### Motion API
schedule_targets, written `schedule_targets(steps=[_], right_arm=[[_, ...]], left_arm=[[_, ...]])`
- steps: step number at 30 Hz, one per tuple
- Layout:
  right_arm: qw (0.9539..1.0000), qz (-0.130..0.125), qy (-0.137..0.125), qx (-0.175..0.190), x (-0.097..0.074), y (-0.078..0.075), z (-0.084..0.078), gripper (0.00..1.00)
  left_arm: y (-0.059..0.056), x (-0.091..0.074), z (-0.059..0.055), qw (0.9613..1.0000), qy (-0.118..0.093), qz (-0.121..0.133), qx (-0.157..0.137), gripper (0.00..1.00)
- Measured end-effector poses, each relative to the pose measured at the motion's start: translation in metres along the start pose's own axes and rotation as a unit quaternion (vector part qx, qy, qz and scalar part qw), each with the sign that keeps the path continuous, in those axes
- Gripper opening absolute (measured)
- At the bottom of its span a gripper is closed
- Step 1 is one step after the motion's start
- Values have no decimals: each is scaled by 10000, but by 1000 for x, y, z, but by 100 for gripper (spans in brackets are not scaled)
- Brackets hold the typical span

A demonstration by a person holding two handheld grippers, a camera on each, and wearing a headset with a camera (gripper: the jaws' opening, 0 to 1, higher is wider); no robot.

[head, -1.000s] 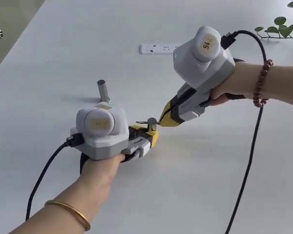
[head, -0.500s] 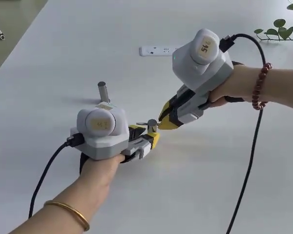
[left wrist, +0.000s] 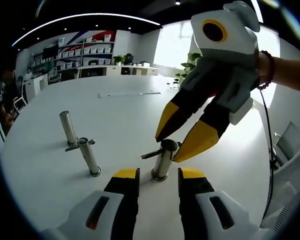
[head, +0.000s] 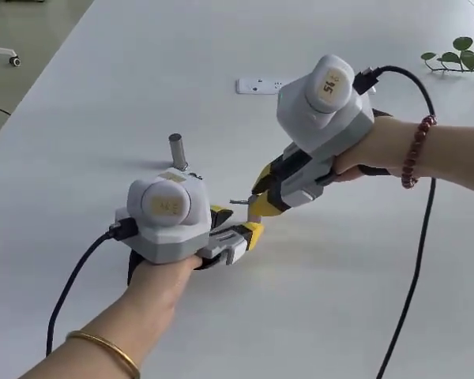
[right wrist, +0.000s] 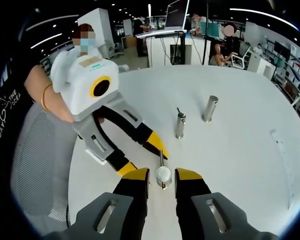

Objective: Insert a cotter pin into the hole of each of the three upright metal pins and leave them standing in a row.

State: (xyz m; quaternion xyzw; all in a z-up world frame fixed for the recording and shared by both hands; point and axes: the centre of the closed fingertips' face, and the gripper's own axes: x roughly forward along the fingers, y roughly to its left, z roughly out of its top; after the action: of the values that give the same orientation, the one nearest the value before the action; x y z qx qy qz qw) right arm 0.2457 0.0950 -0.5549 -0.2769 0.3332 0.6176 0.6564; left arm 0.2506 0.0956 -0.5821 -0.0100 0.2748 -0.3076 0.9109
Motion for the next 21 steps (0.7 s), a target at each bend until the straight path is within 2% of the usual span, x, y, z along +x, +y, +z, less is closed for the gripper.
schedule_targets(steps=[6, 10, 16, 21], right_arm=[[10000, -5, 31, -25, 7, 0, -1, 15], [9998, -50, 146, -130, 11, -2, -6, 13], [9998, -65, 161, -56, 14, -3, -10, 11], [9999, -55, 76, 81, 13, -3, -11, 9]], left_arm=[[2, -4, -4, 10000, 53, 12, -25, 31], [2, -7, -6, 9999, 89, 25, -44, 32], [1, -13, -3, 10000, 43, 42, 41, 33], [4, -16, -3, 10000, 47, 56, 41, 34]])
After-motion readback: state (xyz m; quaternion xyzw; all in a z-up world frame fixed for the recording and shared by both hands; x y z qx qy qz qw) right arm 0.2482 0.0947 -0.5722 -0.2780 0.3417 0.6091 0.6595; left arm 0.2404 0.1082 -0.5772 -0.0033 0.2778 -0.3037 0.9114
